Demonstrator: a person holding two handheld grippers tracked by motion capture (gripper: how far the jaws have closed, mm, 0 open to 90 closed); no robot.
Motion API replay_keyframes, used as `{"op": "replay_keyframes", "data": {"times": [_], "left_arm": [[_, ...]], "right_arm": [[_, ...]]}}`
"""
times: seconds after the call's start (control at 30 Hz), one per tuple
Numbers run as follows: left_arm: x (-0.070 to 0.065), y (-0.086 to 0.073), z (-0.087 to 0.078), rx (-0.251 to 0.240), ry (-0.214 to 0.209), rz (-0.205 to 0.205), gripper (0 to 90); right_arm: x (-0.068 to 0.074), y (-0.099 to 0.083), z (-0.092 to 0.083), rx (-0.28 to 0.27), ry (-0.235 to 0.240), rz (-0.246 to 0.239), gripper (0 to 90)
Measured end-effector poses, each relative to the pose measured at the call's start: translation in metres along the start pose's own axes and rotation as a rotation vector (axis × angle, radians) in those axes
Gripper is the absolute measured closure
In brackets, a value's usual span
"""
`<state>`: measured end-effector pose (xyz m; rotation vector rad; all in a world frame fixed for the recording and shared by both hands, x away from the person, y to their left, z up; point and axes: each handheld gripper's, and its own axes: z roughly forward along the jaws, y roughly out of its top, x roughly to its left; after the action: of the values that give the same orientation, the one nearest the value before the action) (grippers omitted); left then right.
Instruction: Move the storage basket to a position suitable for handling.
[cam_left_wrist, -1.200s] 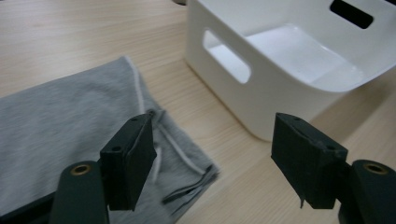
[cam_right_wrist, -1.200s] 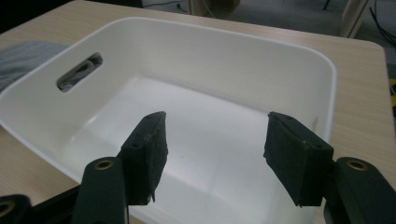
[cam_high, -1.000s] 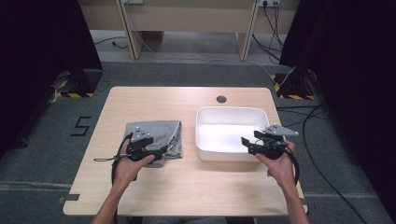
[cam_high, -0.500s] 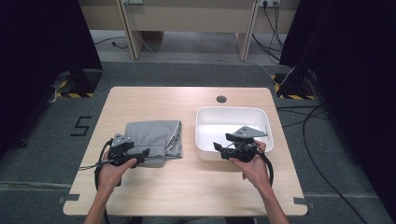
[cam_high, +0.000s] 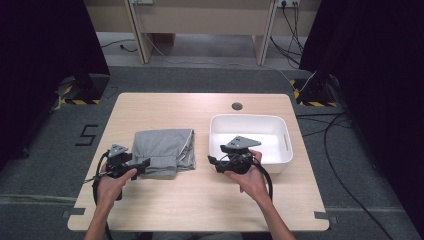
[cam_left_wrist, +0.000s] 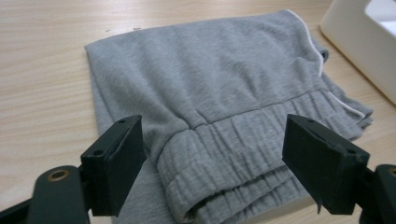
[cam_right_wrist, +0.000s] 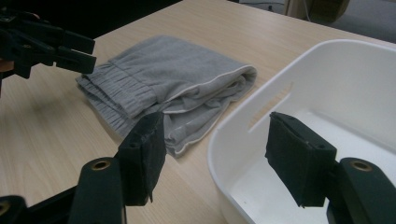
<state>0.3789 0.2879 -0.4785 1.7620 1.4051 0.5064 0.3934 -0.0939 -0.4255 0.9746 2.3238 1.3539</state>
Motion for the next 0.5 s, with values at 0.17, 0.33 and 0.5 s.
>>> {"op": "replay_keyframes", "data": {"times": [0.17, 0.33, 0.5], "left_arm": [[0.005, -0.002, 0.003, 0.006, 0.006, -0.018, 19.4], [0.007, -0.004, 0.006, 0.011, 0.009, -0.026, 19.0], [0.007, -0.005, 0.008, 0.02, 0.009, -0.028, 18.8]], "right_arm": [[0.008, 0.002, 0.011, 0.014, 0.018, -0.011, 38.1], [0.016, 0.004, 0.023, 0.024, 0.031, -0.025, 38.2], [0.023, 0.005, 0.032, 0.031, 0.049, -0.029, 38.2]]}}
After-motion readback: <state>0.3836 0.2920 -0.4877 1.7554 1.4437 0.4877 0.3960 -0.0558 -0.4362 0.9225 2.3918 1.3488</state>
